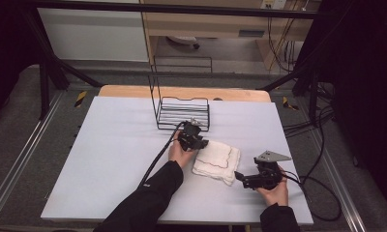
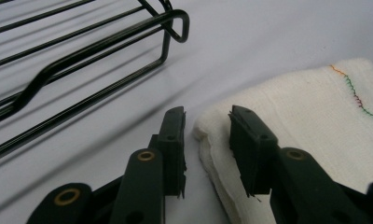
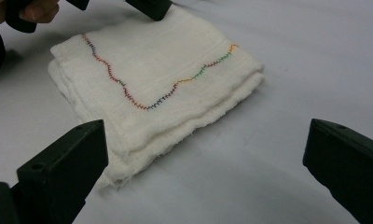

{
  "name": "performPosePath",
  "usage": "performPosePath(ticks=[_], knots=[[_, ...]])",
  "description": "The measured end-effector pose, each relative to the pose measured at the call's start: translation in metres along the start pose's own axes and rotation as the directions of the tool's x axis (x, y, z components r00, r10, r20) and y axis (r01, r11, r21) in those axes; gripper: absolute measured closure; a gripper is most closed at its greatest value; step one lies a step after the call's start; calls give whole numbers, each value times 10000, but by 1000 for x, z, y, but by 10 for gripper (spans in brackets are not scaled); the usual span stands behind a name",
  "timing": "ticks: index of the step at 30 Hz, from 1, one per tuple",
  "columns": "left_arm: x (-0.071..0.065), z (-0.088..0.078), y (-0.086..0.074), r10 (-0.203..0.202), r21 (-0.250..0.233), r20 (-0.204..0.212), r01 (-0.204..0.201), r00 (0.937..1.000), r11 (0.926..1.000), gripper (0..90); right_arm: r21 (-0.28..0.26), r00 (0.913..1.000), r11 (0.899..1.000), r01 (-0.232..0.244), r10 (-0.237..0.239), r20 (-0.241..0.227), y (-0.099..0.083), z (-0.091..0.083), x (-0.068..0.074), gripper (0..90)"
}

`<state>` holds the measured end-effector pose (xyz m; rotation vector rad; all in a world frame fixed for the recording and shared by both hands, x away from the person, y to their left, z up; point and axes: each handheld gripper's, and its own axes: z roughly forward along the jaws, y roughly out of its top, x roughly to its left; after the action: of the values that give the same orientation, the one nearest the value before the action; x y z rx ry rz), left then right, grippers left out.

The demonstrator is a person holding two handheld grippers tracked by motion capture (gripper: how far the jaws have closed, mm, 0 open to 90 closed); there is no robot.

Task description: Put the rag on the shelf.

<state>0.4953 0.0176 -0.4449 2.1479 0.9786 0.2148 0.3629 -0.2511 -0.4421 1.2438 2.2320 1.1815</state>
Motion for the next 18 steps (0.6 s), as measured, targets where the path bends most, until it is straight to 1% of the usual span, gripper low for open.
performPosePath(ticks=[3, 5, 8, 10, 12, 15, 16, 18], knots=[[0, 0, 0, -62, 45, 126, 61, 9999, 10000, 680, -4, 10000, 10000, -57, 57, -4, 0, 0, 0, 6], [1, 1, -1, -101, 84, 167, 99, 9998, 9999, 690, -13, 10000, 10000, -13, 13, -20, 0, 0, 0, 6], [2, 2, -1, -278, 104, 348, 274, 9990, 9996, 712, -18, 10000, 10000, -30, 30, -16, 1, 0, 0, 6], [2, 2, -1, -310, 88, 417, 307, 9986, 9995, 742, -26, 10000, 10000, -96, 96, -24, 1, 1, -1, 6], [1, 2, -1, -210, 99, 404, 206, 9990, 9997, 762, -14, 10000, 10000, -26, 26, -17, 2, 1, -2, 7], [-2, 2, -1, -68, 81, 266, 66, 9996, 9999, 787, -28, 10000, 10000, -45, 45, 18, 3, 2, -3, 6], [-3, 2, -1, 60, 124, 207, -62, 9998, 9999, 790, -79, 10000, 9999, -76, 77, 30, 4, 3, -3, 6], [-6, 2, -2, 300, 53, 30, -300, 9995, 9995, 793, -87, 10000, 9999, -89, 90, 36, 5, 3, -4, 6]])
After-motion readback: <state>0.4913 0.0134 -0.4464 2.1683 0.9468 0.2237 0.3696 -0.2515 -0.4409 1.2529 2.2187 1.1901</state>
